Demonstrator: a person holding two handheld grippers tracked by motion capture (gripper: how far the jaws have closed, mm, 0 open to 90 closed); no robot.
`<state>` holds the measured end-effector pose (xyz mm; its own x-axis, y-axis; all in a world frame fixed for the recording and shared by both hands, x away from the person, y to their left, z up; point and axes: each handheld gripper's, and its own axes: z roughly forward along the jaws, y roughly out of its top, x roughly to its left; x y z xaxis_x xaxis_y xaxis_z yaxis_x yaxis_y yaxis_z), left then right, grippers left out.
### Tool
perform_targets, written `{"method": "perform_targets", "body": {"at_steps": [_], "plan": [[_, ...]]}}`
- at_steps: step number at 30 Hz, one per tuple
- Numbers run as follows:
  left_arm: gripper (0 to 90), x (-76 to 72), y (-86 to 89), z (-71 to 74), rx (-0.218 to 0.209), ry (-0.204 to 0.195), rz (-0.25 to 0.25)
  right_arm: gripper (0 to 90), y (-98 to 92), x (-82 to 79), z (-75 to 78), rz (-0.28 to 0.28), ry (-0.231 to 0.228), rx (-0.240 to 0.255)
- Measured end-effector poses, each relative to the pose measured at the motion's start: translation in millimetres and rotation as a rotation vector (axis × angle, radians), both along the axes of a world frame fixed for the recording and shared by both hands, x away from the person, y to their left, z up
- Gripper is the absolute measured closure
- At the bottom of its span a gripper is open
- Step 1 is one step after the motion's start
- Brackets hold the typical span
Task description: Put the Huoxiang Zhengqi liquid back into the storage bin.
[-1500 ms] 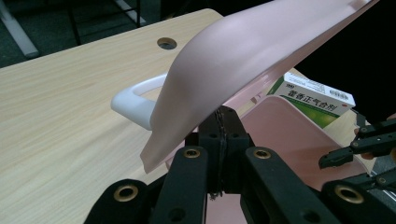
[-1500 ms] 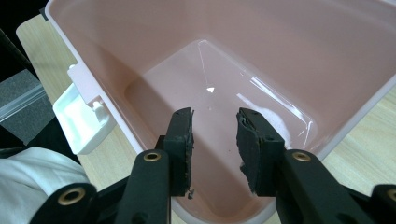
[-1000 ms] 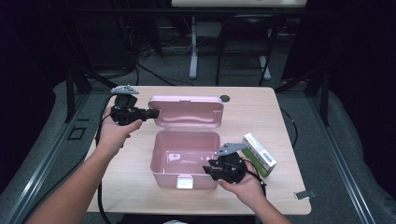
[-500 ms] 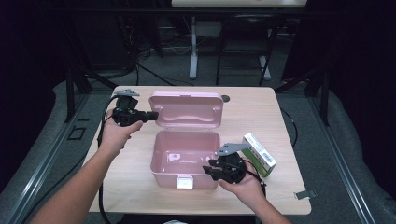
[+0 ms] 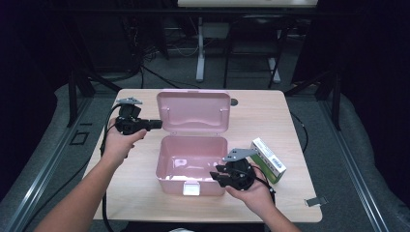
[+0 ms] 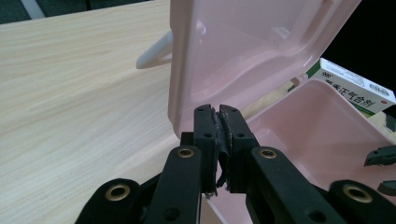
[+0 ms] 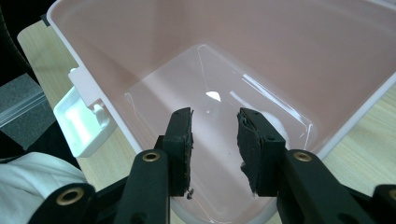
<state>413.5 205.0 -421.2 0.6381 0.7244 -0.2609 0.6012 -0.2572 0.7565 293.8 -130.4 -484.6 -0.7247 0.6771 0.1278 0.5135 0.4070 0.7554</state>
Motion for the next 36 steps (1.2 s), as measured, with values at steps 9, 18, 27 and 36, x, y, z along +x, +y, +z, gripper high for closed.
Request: {"method": "perform_targets", "body": {"at_steps": [9, 18, 27, 36], "plan": [[84.2, -3.3, 2.1, -13.7, 0.006, 0.014, -0.004, 65.5, 0.0, 0.0, -0.1, 0.003, -0.005, -0.005], [79.2, -11.4, -1.8, -23.1, 0.027, 0.008, -0.017, 66.1, 0.2, -1.0, -0.8, 0.000, -0.017, -0.007], [77.3, -19.6, -7.4, -37.8, 0.052, 0.005, -0.041, 65.8, -1.0, -1.9, -1.9, -0.003, -0.024, 0.013], [76.3, -24.3, -3.6, -39.9, 0.024, 0.003, -0.037, 65.4, -0.2, -0.4, 0.1, -0.006, 0.001, 0.007]]}}
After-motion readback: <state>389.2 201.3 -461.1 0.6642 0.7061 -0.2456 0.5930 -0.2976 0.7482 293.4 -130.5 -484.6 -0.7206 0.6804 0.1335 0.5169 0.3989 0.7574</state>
